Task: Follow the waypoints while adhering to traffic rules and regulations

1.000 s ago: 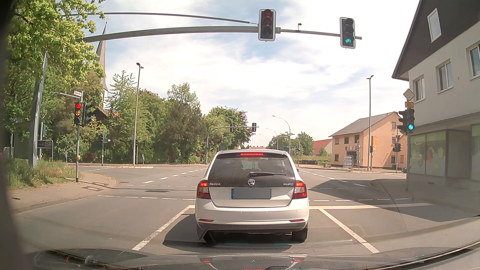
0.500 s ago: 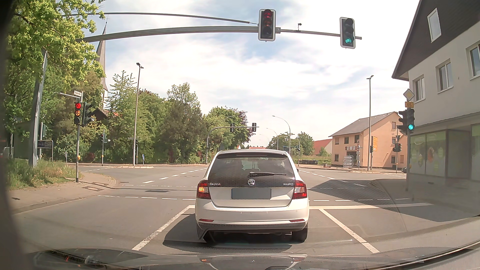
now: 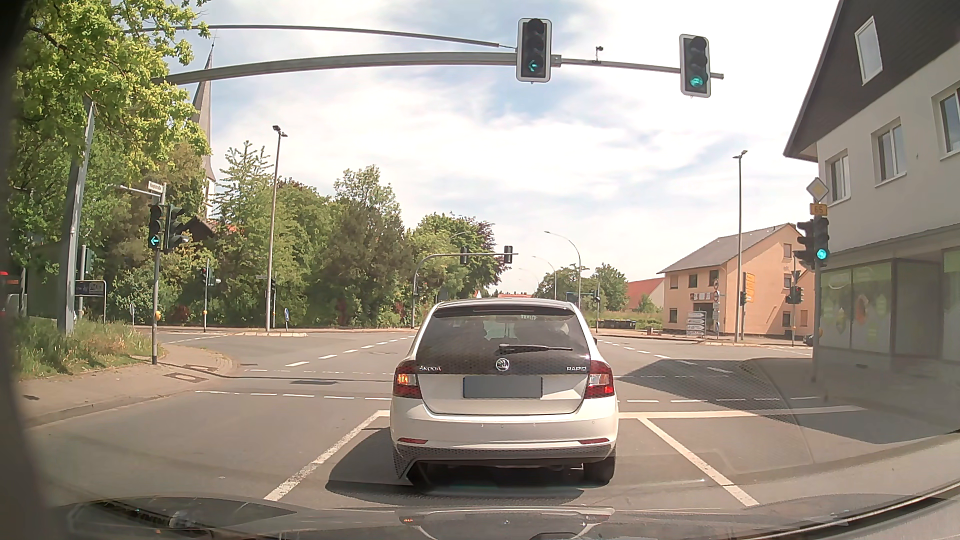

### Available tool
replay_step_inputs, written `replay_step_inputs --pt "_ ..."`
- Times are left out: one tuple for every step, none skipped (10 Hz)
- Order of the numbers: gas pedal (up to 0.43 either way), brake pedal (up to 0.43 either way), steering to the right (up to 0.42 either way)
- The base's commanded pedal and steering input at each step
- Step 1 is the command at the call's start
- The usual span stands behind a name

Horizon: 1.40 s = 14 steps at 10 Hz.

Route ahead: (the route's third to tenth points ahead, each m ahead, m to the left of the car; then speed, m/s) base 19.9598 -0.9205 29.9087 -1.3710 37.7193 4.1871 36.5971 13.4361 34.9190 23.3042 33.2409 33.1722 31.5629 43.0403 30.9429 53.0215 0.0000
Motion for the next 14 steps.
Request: replay_step_inputs --pt "0.0 0.0 0.001" --pt "0.0 0.0 0.002" --pt "0.0 0.0 0.001" --pt "0.0 0.0 0.001" --pt "0.0 0.0 0.001" --pt "0.0 0.0 0.001" --pt "0.0 0.0 0.001" --pt "0.0 0.0 0.001" --pt "0.0 0.0 0.002" --pt "0.0 0.0 0.002" --pt "0.0 0.0 0.002" --pt "0.0 0.0 0.002" --pt "0.0 0.0 0.001" --pt "0.0 0.0 0.001"
